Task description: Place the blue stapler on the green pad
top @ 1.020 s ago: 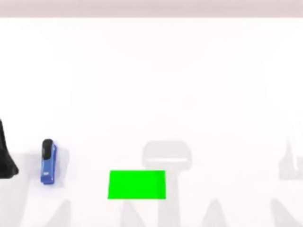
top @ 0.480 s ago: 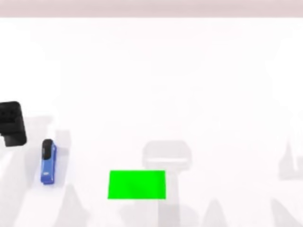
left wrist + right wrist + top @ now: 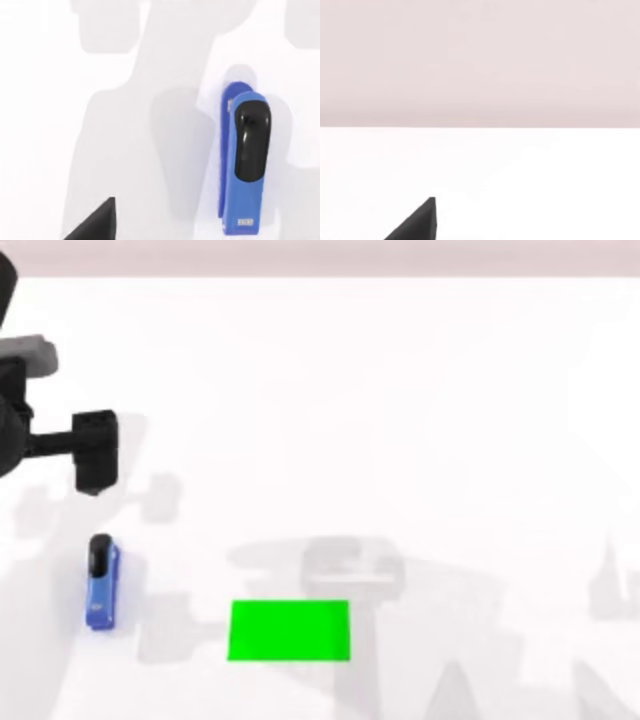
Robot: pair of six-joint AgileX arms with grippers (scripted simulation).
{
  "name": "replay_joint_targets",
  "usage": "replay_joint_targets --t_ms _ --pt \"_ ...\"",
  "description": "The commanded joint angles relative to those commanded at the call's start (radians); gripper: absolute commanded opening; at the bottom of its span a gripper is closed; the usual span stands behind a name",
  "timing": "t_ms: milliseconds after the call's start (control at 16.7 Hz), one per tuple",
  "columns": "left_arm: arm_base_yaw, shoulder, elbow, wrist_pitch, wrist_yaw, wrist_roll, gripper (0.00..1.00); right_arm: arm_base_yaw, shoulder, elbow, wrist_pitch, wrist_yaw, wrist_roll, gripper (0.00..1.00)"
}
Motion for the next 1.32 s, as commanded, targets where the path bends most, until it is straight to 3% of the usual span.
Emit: replay_joint_targets --t_ms 360,780,1320 --pt "-0.032 0.277 0.232 -0.178 0.007 -0.047 1.0 0.0 0.0 0.0 0.0 0.0 0.0 1.0" --pt "-0.03 0.297 0.246 -0.186 0.008 -0.05 1.0 0.0 0.0 0.0 0.0 0.0 0.0 1.0" --pt "-0.031 0.411 0.029 0.148 0.009 -0.046 1.0 0.0 0.0 0.0 0.0 0.0 0.0 1.0"
